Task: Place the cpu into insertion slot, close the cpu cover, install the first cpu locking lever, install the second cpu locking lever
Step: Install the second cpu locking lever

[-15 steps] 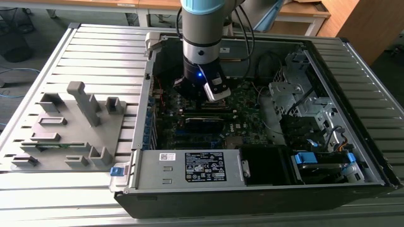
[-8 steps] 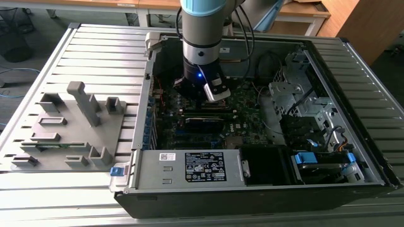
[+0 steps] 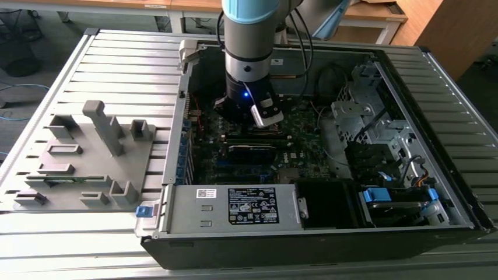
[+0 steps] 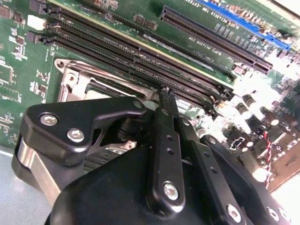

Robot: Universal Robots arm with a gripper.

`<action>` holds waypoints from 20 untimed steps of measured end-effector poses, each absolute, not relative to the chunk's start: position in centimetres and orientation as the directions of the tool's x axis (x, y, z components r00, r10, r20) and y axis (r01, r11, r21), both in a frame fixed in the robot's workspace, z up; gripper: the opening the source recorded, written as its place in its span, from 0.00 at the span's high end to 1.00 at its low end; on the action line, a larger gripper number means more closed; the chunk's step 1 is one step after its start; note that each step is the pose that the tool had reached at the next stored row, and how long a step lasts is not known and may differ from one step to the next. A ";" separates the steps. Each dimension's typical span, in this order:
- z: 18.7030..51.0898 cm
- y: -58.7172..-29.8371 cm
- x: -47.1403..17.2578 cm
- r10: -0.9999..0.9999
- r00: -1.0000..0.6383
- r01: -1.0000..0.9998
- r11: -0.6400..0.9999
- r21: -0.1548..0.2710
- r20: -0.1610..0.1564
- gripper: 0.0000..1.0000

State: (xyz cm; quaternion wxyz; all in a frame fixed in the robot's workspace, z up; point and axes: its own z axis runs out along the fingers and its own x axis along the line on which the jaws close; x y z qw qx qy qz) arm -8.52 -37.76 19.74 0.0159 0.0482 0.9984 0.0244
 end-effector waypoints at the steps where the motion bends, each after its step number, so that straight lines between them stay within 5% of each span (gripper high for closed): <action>1: 19.7 -37.8 -8.5 0.097 -0.995 0.096 0.994 0.051 -0.030 0.89; 20: 20.5 -38.2 -8.5 0.097 -0.995 0.096 0.994 0.052 -0.030 0.89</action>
